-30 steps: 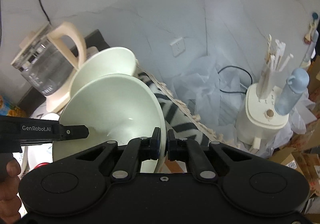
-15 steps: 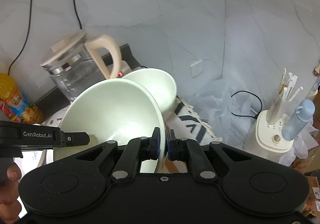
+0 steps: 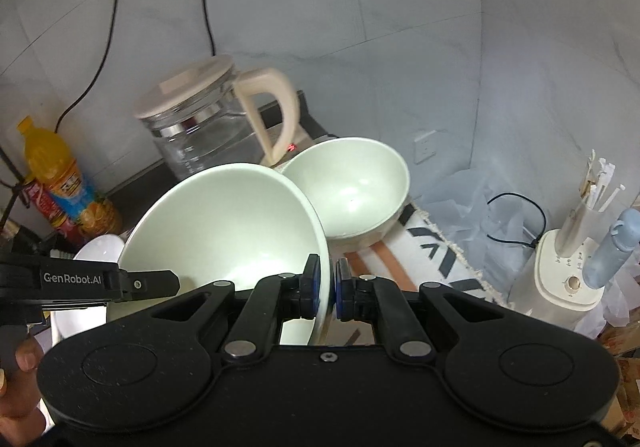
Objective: Organize plates and bowls
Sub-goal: 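Lift the pale green bowl with the right tool and lower it into the red bowl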
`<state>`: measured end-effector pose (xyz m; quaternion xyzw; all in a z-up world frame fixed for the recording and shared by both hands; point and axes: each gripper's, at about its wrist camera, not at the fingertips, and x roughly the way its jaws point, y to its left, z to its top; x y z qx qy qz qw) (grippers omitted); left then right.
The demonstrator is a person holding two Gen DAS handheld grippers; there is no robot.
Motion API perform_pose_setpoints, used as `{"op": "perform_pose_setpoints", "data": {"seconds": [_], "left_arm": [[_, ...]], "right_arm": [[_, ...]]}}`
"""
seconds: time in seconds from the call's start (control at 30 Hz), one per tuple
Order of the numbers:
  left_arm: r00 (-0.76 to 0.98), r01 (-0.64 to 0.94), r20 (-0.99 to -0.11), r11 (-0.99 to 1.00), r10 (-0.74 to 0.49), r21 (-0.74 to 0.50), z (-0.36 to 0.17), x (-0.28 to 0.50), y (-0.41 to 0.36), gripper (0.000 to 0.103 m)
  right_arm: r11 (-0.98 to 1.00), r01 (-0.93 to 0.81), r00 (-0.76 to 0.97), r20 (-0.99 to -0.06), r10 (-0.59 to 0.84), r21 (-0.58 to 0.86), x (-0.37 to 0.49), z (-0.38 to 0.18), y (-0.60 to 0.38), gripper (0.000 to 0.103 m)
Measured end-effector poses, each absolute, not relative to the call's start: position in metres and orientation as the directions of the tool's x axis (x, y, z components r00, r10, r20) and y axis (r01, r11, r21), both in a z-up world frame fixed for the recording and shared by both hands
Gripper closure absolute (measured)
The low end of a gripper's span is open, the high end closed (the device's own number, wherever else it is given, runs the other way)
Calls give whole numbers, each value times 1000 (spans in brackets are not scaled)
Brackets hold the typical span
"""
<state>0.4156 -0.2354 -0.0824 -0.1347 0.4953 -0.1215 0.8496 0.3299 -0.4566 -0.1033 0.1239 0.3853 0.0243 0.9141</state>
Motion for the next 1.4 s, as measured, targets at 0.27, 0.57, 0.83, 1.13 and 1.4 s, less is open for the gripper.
{"op": "perform_pose_setpoints", "data": {"seconds": [0.27, 0.57, 0.83, 1.13, 1.4], "left_arm": [[477, 33, -811, 929, -340, -370, -87, 396, -209, 90], [439, -5, -835, 928, -333, -373, -103, 381, -193, 90], [372, -15, -863, 927, -342, -374, -120, 380, -193, 90], [322, -39, -888, 932, -330, -361, -136, 380, -197, 89], [272, -58, -911, 940, -310, -337, -150, 387, -201, 86]], "right_arm": [[971, 20, 696, -701, 159, 240, 319, -101, -435, 94], [972, 4, 667, -725, 172, 234, 307, -112, -415, 94], [972, 22, 649, -743, 164, 234, 302, -126, -414, 95], [975, 25, 614, -773, 161, 223, 302, -144, -415, 94], [978, -3, 603, -780, 168, 208, 308, -152, -416, 95]]}}
